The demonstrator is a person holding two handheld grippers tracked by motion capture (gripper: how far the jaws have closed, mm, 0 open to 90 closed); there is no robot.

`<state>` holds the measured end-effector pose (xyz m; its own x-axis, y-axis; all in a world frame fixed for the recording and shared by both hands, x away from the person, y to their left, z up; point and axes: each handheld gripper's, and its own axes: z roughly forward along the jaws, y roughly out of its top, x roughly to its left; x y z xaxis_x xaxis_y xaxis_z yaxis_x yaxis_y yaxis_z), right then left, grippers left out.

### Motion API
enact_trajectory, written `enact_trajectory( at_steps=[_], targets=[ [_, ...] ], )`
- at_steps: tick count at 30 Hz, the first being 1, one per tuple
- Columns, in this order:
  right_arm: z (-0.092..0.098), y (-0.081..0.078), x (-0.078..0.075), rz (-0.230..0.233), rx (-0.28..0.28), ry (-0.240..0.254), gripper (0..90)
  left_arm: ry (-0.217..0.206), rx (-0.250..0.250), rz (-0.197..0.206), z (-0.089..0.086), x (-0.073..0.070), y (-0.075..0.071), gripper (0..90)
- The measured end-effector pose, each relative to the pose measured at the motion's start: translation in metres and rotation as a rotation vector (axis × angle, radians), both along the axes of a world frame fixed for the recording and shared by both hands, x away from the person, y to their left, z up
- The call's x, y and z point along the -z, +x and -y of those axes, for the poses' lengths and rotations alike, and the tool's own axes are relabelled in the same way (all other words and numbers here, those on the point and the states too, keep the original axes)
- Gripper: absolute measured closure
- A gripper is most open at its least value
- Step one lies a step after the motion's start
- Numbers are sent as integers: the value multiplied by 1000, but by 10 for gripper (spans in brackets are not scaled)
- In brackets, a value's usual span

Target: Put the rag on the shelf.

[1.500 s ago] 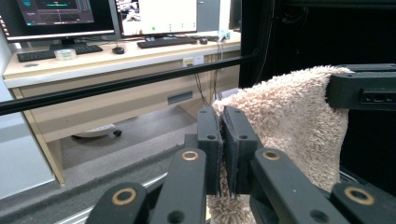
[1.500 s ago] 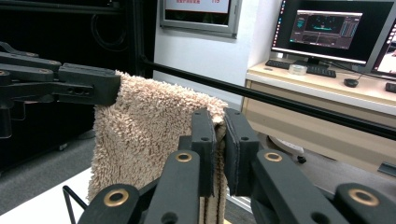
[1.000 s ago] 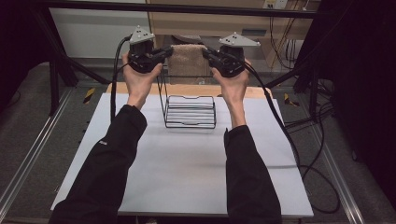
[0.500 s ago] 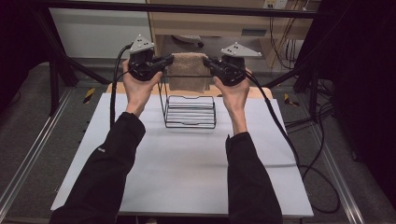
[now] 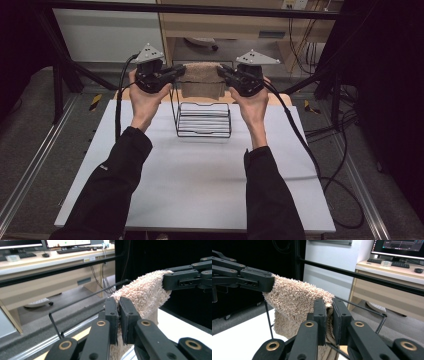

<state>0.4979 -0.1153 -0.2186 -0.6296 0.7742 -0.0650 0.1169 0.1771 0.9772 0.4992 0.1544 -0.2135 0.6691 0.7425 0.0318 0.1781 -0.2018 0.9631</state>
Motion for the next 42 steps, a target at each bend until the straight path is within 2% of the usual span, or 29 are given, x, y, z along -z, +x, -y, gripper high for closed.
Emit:
enact_trajectory(
  at_steps=[10, 17, 20, 25, 27, 30, 32, 34, 37, 42],
  targets=[
    [-1, -11, 5, -24, -25, -57, 820, 31, 11, -24, -1, 9, -9, 836],
    [2, -12, 15, -69, -43, -56, 820, 55, 22, -45, -1, 11, -12, 822],
    [2, -13, 18, -71, -51, -74, 819, 44, 27, -60, -4, 8, -13, 798],
    [3, -13, 21, -76, -60, -79, 818, -16, 24, -78, -9, -5, -10, 774],
    [3, -13, 21, -74, -62, -90, 818, -26, 21, -83, -8, -10, -8, 772],
    [3, -13, 23, -72, -66, -102, 817, -30, 13, -105, -4, -14, -3, 791],
    [4, -13, 24, -73, -69, -100, 816, -31, 31, -127, -1, -15, -1, 826],
    [4, -13, 24, -73, -70, -94, 815, -7, 52, -141, 4, -12, -2, 875],
    [4, -13, 24, -72, -73, -97, 810, 45, 65, -148, 9, -5, -5, 895],
    [3, -14, 26, -71, -73, -110, 784, 61, 79, -171, 7, 4, -6, 897]
  ],
)
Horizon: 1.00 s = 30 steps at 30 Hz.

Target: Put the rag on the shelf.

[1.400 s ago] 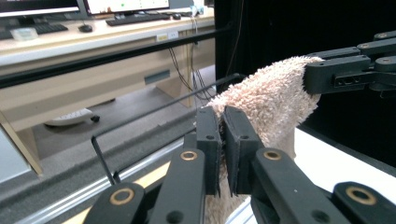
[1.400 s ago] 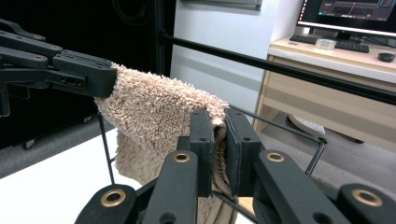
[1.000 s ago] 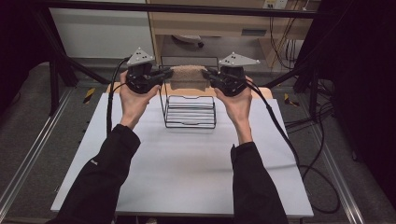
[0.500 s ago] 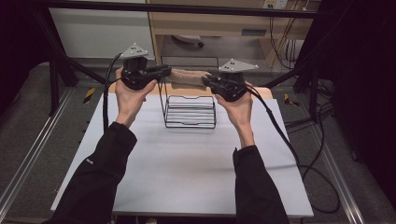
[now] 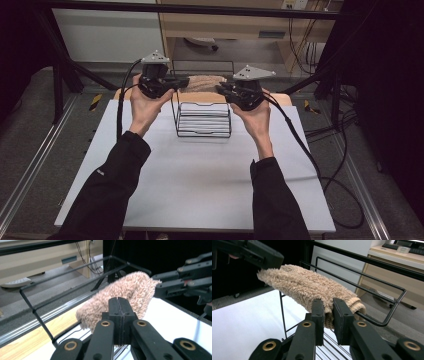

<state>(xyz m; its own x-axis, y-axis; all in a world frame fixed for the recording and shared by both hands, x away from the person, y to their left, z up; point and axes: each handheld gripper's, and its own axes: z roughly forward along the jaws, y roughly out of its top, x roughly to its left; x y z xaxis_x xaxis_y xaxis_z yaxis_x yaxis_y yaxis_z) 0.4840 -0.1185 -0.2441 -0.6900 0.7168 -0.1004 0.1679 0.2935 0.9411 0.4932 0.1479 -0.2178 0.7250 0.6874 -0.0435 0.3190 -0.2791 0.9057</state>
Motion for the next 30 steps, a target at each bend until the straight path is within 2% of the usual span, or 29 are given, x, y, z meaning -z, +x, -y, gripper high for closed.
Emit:
enact_trajectory(
  at_steps=[12, 17, 19, 21, 26, 30],
  targets=[
    [3, -7, -4, -6, -9, 25, 656, 17, -9, -2, -2, 9, 0, 898],
    [8, -10, -9, -3, -5, 81, 601, 30, -12, 4, -1, 13, -1, 897],
    [8, -10, -10, -8, -9, 93, 619, 44, -14, 11, 0, 15, -2, 898],
    [7, -10, -8, -17, -9, 85, 697, 55, -13, 18, 0, 18, -4, 897],
    [2, -8, 4, -80, -7, 48, 850, 63, -6, 21, -1, 26, -6, 896],
    [-1, -5, 15, -117, 6, 22, 890, 69, -7, 19, -2, 32, -6, 896]
  ],
)
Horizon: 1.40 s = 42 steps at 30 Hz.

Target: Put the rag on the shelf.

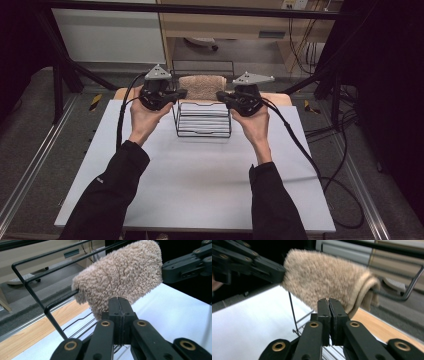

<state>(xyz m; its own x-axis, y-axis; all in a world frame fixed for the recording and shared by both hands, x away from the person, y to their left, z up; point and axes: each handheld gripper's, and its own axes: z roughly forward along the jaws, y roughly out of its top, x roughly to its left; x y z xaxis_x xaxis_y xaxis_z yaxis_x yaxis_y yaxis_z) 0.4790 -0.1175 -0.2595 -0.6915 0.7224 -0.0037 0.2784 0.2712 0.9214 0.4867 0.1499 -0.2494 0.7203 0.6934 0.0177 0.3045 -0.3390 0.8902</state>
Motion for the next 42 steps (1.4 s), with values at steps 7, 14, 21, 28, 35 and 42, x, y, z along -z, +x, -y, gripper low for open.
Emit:
enact_trajectory(
  at_steps=[7, 14, 21, 28, 35, 42],
  targets=[
    [-1, 7, 13, -8, 46, -2, 896, -2, -20, -4, 2, 6, 5, 895],
    [-2, 6, 13, 3, 43, 1, 868, -11, -26, -3, -1, 8, 6, 883],
    [3, 0, 8, 9, 34, 24, 833, -11, -31, -3, -5, 5, 1, 833],
    [8, -7, 3, 12, 32, 34, 768, 2, -34, -10, -8, 5, -3, 709],
    [18, -18, -2, 5, 31, 58, 650, 14, -37, -1, -15, 6, -12, 559],
    [30, -29, 0, -15, 41, 74, 511, 6, -42, -19, -24, 14, -22, 404]
  ],
)
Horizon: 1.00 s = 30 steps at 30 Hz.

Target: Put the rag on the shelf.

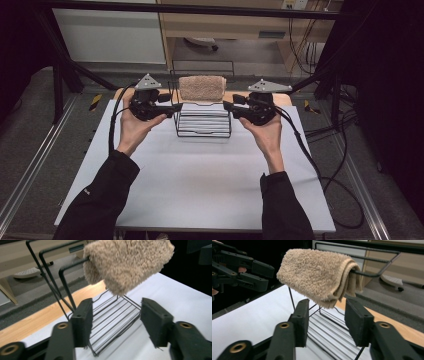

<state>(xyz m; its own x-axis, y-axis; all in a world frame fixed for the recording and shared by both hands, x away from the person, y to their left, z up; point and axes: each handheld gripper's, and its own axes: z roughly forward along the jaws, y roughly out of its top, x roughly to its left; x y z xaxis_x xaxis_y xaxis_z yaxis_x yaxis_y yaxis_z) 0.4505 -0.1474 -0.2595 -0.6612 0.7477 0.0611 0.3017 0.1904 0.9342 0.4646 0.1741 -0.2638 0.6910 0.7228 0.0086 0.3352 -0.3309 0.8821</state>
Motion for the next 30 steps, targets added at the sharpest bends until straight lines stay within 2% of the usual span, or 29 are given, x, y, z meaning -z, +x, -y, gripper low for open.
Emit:
enact_trajectory(
  at_steps=[7, 12, 17, 20, 27, 30],
  targets=[
    [13, -8, 7, -33, 23, 4, 366, -15, -5, -16, -10, 15, -13, 240],
    [21, -13, 17, -41, 37, -4, 201, -5, 5, -32, -16, 29, -22, 164],
    [30, -17, 30, -64, 36, -5, 125, 11, 11, -55, -22, 45, -31, 122],
    [35, -20, 38, -74, 34, -10, 87, 19, 13, -52, -27, 52, -37, 105],
    [44, -29, 56, -108, 30, -7, 38, 42, 3, -55, -38, 68, -50, 82],
    [47, -33, 66, -125, 26, -15, 27, 37, 2, -63, -41, 76, -54, 75]
  ],
)
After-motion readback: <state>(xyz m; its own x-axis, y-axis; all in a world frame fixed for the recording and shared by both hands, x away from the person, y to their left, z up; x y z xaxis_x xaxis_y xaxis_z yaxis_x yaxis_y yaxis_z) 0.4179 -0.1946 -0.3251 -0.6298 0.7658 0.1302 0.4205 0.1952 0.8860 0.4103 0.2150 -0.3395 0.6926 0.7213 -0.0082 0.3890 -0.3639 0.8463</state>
